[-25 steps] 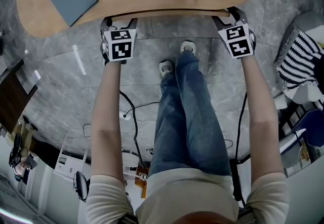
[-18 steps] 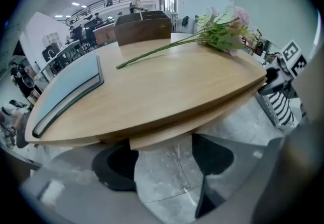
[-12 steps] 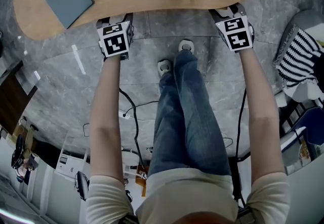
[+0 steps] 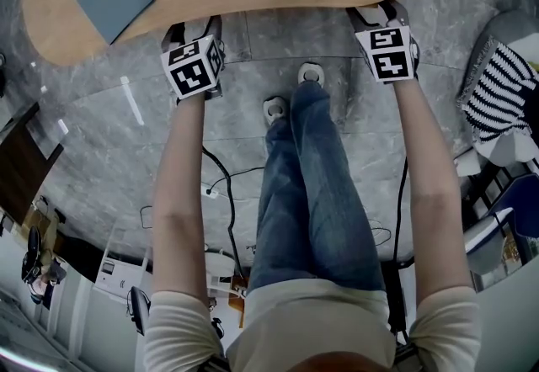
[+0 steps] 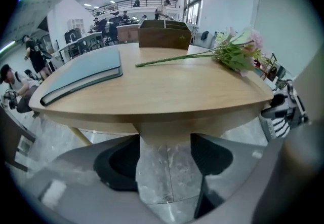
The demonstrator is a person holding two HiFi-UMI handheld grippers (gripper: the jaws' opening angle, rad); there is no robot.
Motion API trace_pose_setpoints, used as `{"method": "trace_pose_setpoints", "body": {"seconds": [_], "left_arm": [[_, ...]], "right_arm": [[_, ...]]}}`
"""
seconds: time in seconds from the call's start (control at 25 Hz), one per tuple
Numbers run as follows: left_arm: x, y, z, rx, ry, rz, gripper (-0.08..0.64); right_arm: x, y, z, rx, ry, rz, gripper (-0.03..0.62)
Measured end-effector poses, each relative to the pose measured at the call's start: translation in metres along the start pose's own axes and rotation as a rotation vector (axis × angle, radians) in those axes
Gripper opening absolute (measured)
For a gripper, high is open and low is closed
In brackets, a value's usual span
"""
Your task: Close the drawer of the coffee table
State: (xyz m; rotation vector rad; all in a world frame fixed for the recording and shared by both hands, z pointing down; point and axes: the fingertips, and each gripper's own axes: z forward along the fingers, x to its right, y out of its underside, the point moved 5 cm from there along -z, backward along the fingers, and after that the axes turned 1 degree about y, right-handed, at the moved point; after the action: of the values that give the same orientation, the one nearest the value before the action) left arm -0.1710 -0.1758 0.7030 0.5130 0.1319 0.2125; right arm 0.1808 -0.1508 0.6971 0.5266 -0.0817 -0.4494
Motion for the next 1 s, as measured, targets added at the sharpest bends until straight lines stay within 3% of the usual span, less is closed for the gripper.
{"method": "trace_pose_setpoints", "body": {"seconds": [0.16,0.32,0.44,0.56,1.0], "left_arm": [[0.011,0.014,-0.012,0.014,0.027,-0.049,0.285],[0.025,0.031,-0.025,0.046,0.059,-0.081,0.216],[0.033,0.041,-0.041,0.075,0.070,-0.110,0.087],[0.038,0.050,-0.059,0.083,0.074,-0.143,0.002],[0.050,0.056,-0.134,0.152,0.125,-0.190,0.002]], "right_arm": [[0.000,0.008,-0.011,0.027,0.068,0.084,0.205],[-0.009,0.022,-0.025,0.052,0.091,0.162,0.204],[-0.026,0.031,-0.042,0.091,0.092,0.199,0.092],[-0.048,0.037,-0.061,0.138,0.086,0.254,0.001],[-0.107,0.028,-0.141,0.291,0.031,0.409,-0.002]]}}
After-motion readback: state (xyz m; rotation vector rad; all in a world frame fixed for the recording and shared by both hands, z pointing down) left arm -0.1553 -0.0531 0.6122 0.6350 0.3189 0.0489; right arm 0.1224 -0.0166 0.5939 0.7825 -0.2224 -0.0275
